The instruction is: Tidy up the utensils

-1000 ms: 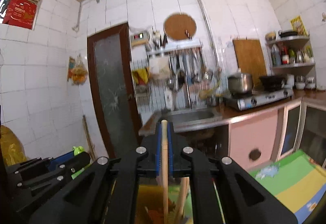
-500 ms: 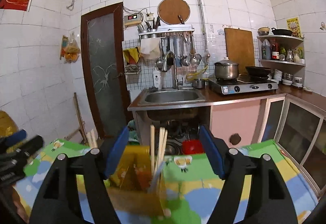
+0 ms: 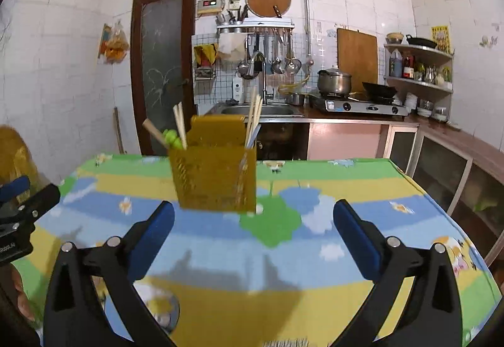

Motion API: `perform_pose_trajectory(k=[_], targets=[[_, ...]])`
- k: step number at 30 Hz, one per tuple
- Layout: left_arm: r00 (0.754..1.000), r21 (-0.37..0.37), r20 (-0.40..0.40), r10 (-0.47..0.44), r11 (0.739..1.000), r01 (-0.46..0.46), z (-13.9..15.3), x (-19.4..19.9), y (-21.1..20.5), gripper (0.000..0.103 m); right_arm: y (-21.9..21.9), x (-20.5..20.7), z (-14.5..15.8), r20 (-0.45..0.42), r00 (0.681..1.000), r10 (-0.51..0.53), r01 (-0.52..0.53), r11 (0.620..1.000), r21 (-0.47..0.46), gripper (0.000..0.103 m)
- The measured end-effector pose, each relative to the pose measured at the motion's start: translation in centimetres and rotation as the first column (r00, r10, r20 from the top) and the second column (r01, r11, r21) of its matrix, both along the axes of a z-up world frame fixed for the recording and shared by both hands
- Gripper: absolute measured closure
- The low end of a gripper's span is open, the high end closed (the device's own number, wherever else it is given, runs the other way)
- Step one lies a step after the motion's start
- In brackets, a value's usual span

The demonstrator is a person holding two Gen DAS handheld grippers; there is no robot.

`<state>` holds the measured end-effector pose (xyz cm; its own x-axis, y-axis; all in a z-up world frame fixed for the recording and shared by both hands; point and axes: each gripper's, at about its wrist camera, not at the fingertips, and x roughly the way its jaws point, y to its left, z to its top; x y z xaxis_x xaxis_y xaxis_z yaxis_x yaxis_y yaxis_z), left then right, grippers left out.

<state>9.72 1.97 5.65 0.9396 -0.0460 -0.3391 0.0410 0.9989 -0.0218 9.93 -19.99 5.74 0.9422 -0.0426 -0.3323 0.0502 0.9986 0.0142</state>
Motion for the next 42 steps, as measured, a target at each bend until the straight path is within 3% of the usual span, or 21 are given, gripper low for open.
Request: perform_pose_trajectory(k=[9,14,42], targets=[[0.999,0.053,0.035,0.021,0.998,-0.023,-4.3,-2.0,-0.7,0.005,1.2,-2.6,-3.2,0.051,0.999,-0.005,0.004,1.0,0.026,0.004],[0.998,0.025,0.051,0.034,0.999,-0.035,-5.1,-2.2,-0.2,0.005,1.9,-3.3,-3.3,0.11,0.994,-0.01,0.013,1.0,-0.027,0.004],[0.998,0.003,0.063,0.03,1.0,-0.03,-5.0,-2.4,0.0,0.005,2.4,-3.7,-4.5,0.118,0.993,0.019,-0.014,0.999,-0.038,0.004]])
